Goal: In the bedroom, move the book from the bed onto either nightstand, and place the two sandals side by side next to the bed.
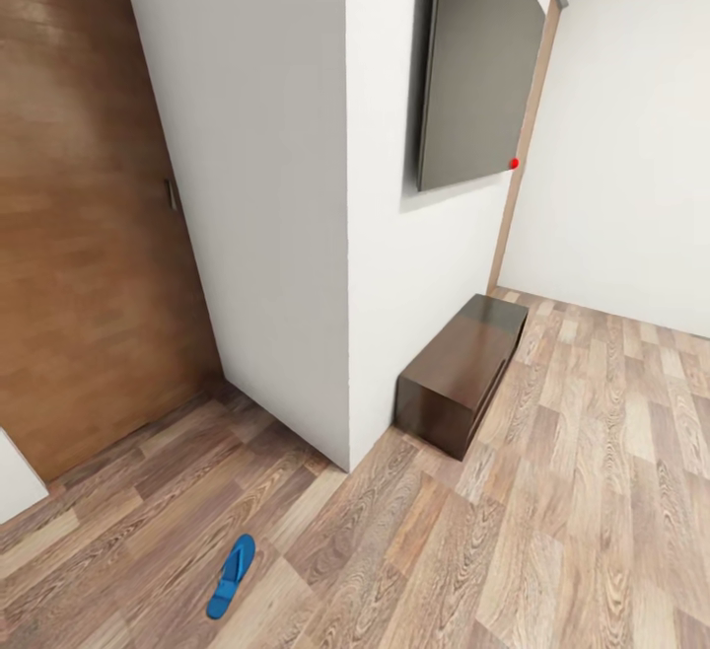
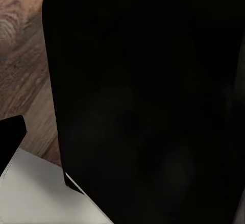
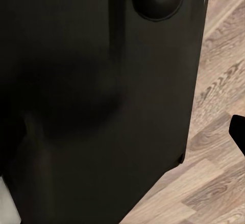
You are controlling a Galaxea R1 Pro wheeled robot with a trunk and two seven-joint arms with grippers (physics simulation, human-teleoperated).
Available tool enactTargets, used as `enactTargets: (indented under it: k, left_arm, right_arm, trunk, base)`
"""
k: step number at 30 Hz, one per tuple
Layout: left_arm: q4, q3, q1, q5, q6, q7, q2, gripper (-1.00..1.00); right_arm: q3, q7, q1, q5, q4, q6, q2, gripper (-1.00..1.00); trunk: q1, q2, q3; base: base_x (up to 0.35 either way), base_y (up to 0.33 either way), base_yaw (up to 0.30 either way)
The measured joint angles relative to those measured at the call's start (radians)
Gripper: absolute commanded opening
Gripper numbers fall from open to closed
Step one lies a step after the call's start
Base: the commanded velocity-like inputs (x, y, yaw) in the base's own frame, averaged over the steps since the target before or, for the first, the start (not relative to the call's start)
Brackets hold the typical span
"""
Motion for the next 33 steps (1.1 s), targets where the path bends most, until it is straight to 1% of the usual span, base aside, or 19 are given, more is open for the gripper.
enactTargets:
  k: [27, 33]
  left_arm:
    - [0.0, 0.002, 0.0, 0.001, -0.004, 0.0, -0.002, 1.0]
    - [0.0, 0.002, -0.001, 0.001, -0.004, 0.0, -0.002, 1.0]
  right_arm:
    - [0.001, 0.0, 0.0, 0.002, -0.002, 0.0, 0.0, 1.0]
    - [0.001, 0.0, 0.0, 0.002, -0.002, 0.0, 0.0, 1.0]
  trunk:
    - [0.0, 0.0, 0.0]
    - [0.0, 0.0, 0.0]
  base:
    - [0.015, 0.051, 0.0]
    - [0.0, 0.101, 0.0]
